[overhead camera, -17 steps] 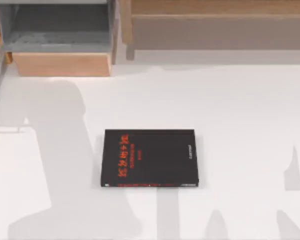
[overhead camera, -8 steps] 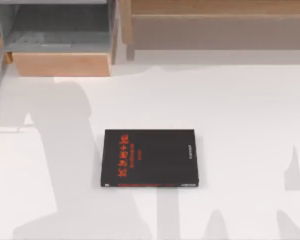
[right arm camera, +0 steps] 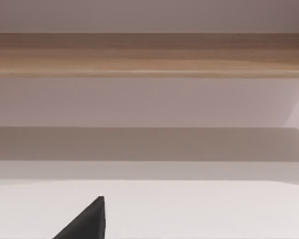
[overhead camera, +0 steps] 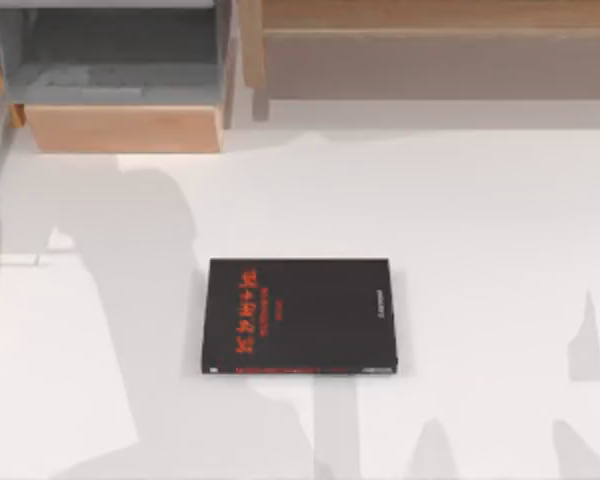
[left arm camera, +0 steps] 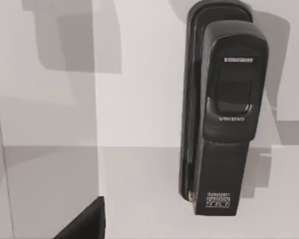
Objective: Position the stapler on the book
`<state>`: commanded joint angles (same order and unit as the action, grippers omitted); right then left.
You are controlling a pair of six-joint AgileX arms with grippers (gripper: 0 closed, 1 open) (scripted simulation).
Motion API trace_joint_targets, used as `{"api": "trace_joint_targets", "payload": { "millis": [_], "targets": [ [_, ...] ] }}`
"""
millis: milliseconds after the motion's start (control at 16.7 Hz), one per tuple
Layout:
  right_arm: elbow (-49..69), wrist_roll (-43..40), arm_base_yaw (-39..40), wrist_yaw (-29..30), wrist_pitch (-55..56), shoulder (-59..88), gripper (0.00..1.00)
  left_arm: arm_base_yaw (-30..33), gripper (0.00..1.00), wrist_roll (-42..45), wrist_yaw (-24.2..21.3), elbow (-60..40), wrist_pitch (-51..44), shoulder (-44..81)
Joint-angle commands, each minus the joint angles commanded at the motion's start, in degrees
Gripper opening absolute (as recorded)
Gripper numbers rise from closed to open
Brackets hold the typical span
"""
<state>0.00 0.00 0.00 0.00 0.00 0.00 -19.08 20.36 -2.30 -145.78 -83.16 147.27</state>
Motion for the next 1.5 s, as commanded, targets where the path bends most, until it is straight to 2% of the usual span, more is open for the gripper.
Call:
{"api": "trace_joint_targets", "payload": {
  "millis": [480, 780, 1500],
  "targets": [
    [0.00, 0.00, 0.00, 0.00, 0.00, 0.00, 1.00, 0.14, 1.00, -0.03, -0.02, 5.35, 9.64, 4.30],
    [0.00, 0.00, 0.00, 0.00, 0.00, 0.00, 1.00, 0.35, 1.00, -0.13, -0.04, 5.42, 10.28, 4.79],
    [0.00, 0.00, 0.00, 0.00, 0.00, 0.00, 1.00, 0.35, 0.10, -0.13, -0.04, 5.42, 10.28, 4.79]
  ]
}}
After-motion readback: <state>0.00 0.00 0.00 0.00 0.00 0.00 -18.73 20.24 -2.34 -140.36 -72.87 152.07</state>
